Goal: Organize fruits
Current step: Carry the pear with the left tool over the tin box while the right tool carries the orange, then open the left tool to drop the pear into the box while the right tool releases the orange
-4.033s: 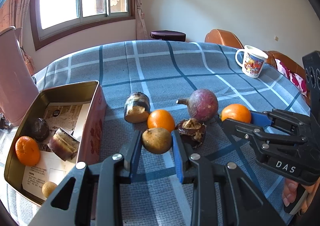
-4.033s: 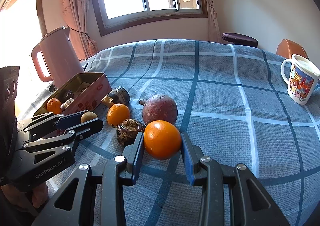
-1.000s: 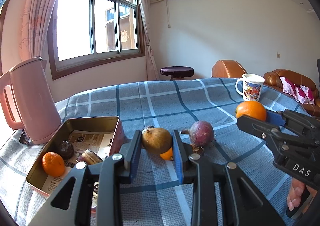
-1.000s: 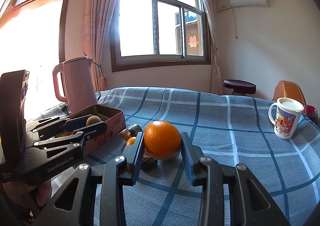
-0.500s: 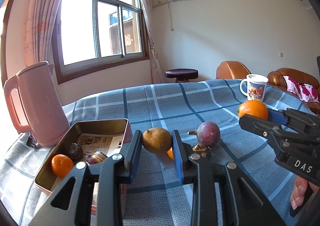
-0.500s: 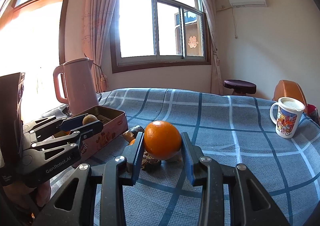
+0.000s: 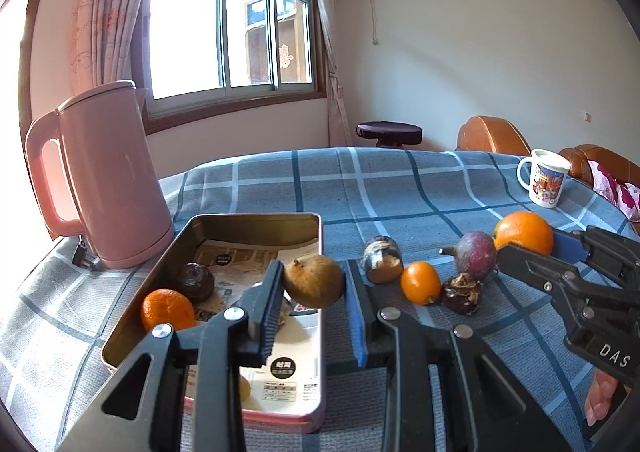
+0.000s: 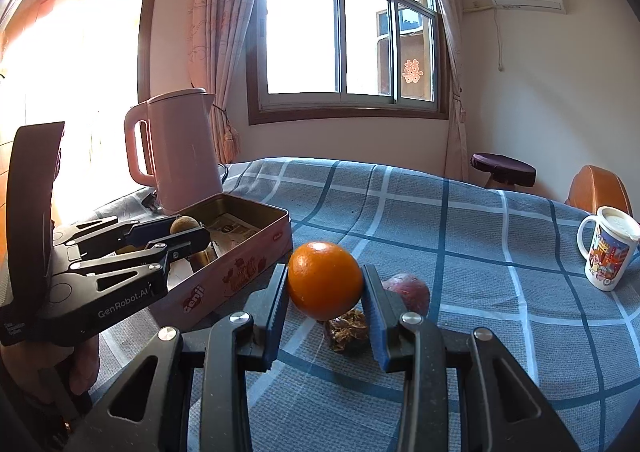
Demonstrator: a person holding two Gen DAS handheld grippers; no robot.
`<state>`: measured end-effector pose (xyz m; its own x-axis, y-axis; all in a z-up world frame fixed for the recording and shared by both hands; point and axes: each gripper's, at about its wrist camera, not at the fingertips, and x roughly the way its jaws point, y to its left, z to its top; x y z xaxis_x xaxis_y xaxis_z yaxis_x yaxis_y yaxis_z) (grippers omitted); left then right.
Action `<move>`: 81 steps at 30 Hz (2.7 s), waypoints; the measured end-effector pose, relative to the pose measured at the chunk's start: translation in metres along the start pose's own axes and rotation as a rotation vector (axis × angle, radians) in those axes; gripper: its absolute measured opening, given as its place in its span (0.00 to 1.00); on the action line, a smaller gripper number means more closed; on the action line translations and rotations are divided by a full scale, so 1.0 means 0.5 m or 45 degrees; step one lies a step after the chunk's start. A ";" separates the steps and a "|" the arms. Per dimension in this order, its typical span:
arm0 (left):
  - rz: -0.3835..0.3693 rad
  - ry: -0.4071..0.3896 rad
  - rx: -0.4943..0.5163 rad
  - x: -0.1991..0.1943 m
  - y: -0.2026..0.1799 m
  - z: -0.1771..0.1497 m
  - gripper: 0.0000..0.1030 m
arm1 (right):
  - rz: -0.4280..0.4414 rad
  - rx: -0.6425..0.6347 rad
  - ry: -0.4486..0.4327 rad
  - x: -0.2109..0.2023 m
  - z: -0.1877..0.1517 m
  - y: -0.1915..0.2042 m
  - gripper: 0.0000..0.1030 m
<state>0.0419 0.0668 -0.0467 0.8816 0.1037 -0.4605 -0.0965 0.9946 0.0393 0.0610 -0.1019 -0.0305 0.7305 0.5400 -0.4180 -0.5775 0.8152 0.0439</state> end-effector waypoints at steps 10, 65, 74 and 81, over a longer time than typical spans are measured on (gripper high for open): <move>0.066 0.034 -0.074 0.003 0.084 0.001 0.30 | 0.057 -0.036 0.032 0.031 0.044 0.055 0.36; 0.110 0.228 -0.100 0.059 0.177 -0.020 0.30 | 0.189 -0.140 0.254 0.199 0.040 0.216 0.37; 0.126 0.239 -0.090 0.058 0.178 -0.023 0.31 | 0.203 -0.146 0.260 0.201 0.039 0.218 0.37; 0.118 0.242 -0.125 0.050 0.185 -0.023 0.42 | 0.182 -0.116 0.243 0.194 0.042 0.210 0.45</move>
<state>0.0498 0.1612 -0.0648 0.7647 0.1814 -0.6184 -0.2253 0.9743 0.0072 0.0788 0.0403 -0.0475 0.5622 0.5918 -0.5777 -0.7067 0.7066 0.0360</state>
